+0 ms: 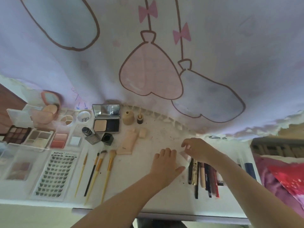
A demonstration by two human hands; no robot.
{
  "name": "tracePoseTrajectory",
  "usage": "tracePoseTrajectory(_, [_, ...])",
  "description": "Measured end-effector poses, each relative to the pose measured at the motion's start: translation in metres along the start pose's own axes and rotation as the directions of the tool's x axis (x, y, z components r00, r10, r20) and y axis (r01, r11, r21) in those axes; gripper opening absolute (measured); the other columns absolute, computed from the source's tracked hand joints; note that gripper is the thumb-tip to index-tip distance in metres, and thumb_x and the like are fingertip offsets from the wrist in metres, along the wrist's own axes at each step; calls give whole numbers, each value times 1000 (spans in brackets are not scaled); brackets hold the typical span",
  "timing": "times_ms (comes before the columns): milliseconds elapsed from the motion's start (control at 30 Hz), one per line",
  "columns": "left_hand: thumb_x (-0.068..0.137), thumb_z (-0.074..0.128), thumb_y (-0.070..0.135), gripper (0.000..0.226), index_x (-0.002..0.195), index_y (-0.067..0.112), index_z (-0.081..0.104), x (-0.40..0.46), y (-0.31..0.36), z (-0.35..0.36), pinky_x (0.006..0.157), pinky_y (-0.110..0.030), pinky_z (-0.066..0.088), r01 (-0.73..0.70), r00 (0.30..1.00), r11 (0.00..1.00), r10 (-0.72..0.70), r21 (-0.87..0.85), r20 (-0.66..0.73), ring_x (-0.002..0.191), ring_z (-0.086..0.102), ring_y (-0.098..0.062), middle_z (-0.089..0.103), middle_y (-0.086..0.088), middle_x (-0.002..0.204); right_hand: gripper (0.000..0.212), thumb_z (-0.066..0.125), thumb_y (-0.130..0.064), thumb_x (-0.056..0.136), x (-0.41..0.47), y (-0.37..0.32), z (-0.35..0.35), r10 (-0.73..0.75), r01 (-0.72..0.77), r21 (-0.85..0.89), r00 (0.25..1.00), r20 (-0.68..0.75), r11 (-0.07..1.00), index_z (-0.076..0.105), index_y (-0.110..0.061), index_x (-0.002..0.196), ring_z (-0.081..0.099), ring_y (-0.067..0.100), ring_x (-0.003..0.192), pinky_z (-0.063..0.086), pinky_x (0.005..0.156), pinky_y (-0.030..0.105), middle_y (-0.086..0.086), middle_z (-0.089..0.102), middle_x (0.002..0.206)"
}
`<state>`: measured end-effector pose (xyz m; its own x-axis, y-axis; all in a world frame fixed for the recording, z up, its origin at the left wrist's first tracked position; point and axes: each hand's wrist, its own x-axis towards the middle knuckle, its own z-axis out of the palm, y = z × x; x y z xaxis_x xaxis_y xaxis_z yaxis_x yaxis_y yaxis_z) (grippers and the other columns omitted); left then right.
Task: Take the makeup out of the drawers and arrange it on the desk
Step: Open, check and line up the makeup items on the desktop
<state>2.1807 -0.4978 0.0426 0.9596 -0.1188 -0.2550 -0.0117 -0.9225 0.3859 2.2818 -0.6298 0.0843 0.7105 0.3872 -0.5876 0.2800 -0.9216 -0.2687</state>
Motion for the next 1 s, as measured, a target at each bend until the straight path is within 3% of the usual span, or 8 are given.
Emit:
tracePoseTrajectory(100, [87,49,56,63,129,11,36,8,10,10,99,-35,32,59,996,998,-60,17,70,120,38,-24,41,-7,129,29,45,-34,96,-7,4,15,1,-5,-104,999,-39,995,55,-21,120,57,20,104,45,93,35,2,55,118])
tracePoseTrajectory(300, [86,56,48,58,126,8,41,8,4,15,97,-32,37,196,977,972,-183,-127,107,119,41,-24,43,-9,128,36,38,-39,98,-3,-5,22,19,-29,-81,993,-115,996,56,-15,117,57,24,99,48,86,35,6,54,113])
tracePoseTrajectory(400, [88,58,38,45,120,10,42,-4,-10,10,85,-30,41,200,980,944,-193,-261,51,109,49,-23,50,-7,120,50,29,-49,98,-1,-17,16,103,-101,37,992,-78,994,61,-10,101,62,24,85,48,78,33,9,65,96])
tracePoseTrajectory(500, [90,56,34,37,117,14,41,-21,-29,0,74,-29,42,147,984,954,-167,-261,-56,97,54,-22,55,-5,112,68,22,-60,95,-1,-35,12,152,-158,202,987,42,967,64,-10,79,57,13,52,45,62,24,0,65,59])
tracePoseTrajectory(633, [91,51,44,38,117,16,45,-42,-54,-14,67,-26,37,46,985,987,-70,-151,-156,89,56,-21,59,-3,106,59,38,-53,94,-2,-65,9,49,-71,269,995,89,960,59,-12,57,44,9,37,38,47,19,-4,54,44])
tracePoseTrajectory(800, [92,49,48,41,116,15,46,-69,-80,-32,67,-25,36,32,985,986,-59,-164,-164,89,56,-21,58,-4,107,40,45,-34,97,-10,-100,15,-15,-36,485,995,101,874,59,-9,68,45,7,37,37,40,16,-2,58,48])
tracePoseTrajectory(1000, [91,51,47,40,116,17,47,-101,-99,-37,68,-24,41,81,986,959,-116,-271,-119,85,55,-16,60,-2,106,32,44,-29,97,-30,-137,35,-44,35,433,999,9,900,56,-12,74,44,9,46,36,46,18,0,58,58])
